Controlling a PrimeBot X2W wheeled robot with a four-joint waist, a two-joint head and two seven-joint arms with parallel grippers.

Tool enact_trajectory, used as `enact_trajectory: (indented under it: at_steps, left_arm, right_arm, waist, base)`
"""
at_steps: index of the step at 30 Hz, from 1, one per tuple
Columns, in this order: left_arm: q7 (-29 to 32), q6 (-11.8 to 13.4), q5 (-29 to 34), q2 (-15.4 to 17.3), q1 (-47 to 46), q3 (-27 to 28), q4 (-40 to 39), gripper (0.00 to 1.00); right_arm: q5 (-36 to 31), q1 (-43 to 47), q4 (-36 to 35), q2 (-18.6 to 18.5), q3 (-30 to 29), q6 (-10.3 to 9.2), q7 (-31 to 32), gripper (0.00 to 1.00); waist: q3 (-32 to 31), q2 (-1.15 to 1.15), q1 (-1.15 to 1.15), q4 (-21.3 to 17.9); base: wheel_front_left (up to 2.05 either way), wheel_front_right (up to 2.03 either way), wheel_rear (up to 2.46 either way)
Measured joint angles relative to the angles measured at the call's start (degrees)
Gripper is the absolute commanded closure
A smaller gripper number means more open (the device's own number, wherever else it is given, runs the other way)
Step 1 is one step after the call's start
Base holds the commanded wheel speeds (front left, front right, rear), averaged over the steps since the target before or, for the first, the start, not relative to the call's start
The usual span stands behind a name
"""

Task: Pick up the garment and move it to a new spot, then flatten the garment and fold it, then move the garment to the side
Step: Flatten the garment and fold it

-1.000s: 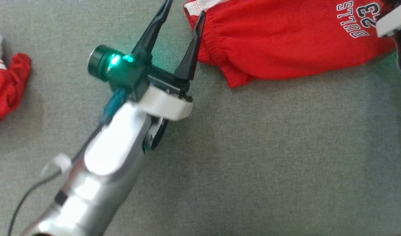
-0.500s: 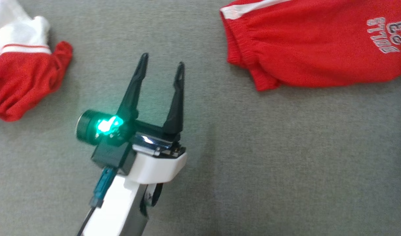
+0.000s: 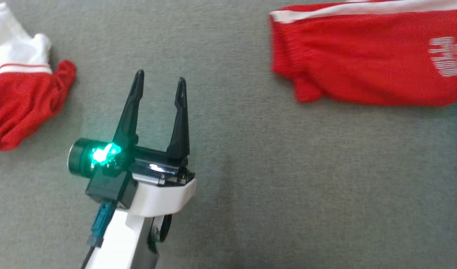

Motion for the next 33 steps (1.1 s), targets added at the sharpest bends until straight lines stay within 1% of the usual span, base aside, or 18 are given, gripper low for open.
enact_trajectory:
  at_steps: [3,6,9,12,13,18,23,26,30,31,32,33]
  left_arm:
    - [0.00,-0.66,0.10,-0.05,0.79,0.24,0.04,0.00]
    - [0.00,-0.94,0.49,-0.10,0.79,0.67,0.05,0.00]
    - [0.00,-1.45,0.49,-0.12,0.82,1.18,0.31,0.00]
    - [0.00,-1.59,0.49,-0.15,1.24,1.42,0.75,0.00]
    - [0.00,-1.59,0.49,-0.15,1.24,1.42,0.75,0.00]
    - [0.00,-1.93,0.51,-0.15,2.05,1.66,1.12,0.00]
    - [0.00,-1.94,0.43,-0.16,2.01,1.41,1.22,0.00]
    - [0.00,-1.92,-0.47,-0.16,1.99,0.71,1.36,0.00]
    - [0.00,-1.80,-1.30,-0.16,1.99,0.09,1.60,0.00]
    - [0.00,-1.44,-1.60,-0.16,1.99,0.02,1.66,0.00]
    - [0.00,-1.32,-1.68,-0.16,2.00,-0.03,1.70,0.00]
    - [0.00,-1.11,-1.87,-0.18,2.01,-0.05,1.71,0.00]
  right_arm:
    - [-0.01,-0.03,0.45,-3.22,-0.40,0.00,-0.36,1.00]
    - [-0.22,-0.07,-0.22,-4.93,-0.37,0.00,-0.14,1.00]
    - [-0.40,-0.13,-3.52,-5.01,-0.23,0.00,0.96,1.00]
    - [1.92,-0.26,-8.02,-4.00,-1.05,0.00,2.67,1.00]
    - [1.92,-0.26,-8.02,-4.00,-1.05,0.00,2.67,1.00]
    - [3.64,-0.18,-18.97,-0.33,-1.21,0.00,5.82,1.00]
    - [3.48,1.05,-29.48,4.21,-1.19,0.00,9.03,1.00]
    - [2.37,4.30,-33.90,7.59,-1.00,0.00,11.21,1.00]
    - [0.34,10.77,-38.05,13.48,-0.33,0.00,13.38,1.00]
    - [-0.22,12.28,-38.64,15.04,-0.47,0.00,13.37,0.67]
    - [-0.82,13.61,-39.40,16.42,-0.67,0.00,13.33,0.00]
    - [-1.32,14.77,-40.21,17.71,-1.30,0.00,13.15,0.00]
  waist:
    - [-0.72,0.00,0.00,-1.17]
    - [-1.27,0.00,0.00,-2.00]
    - [-1.72,0.00,0.00,-2.80]
    - [-2.26,0.00,0.00,-3.56]
    - [-2.26,0.00,0.00,-3.56]
    - [-3.16,0.00,0.00,-4.63]
    - [-3.49,0.00,0.00,-4.35]
    - [-3.61,0.00,0.00,-3.56]
    - [-3.95,0.00,0.00,-2.28]
    - [-4.09,0.00,0.00,-1.97]
    - [-4.25,0.00,0.00,-1.69]
    - [-4.43,0.00,0.00,-1.45]
  base:
    - [0.00,0.00,0.00]
    - [0.00,0.00,0.00]
    - [0.00,0.00,0.00]
    - [0.00,0.00,0.00]
    - [0.00,0.00,0.00]
    - [0.00,0.00,0.00]
    - [0.00,0.00,0.00]
    - [0.00,0.00,0.00]
    - [0.00,0.00,0.00]
    - [0.00,0.00,0.00]
    - [0.00,0.00,0.00]
    - [0.00,0.00,0.00]
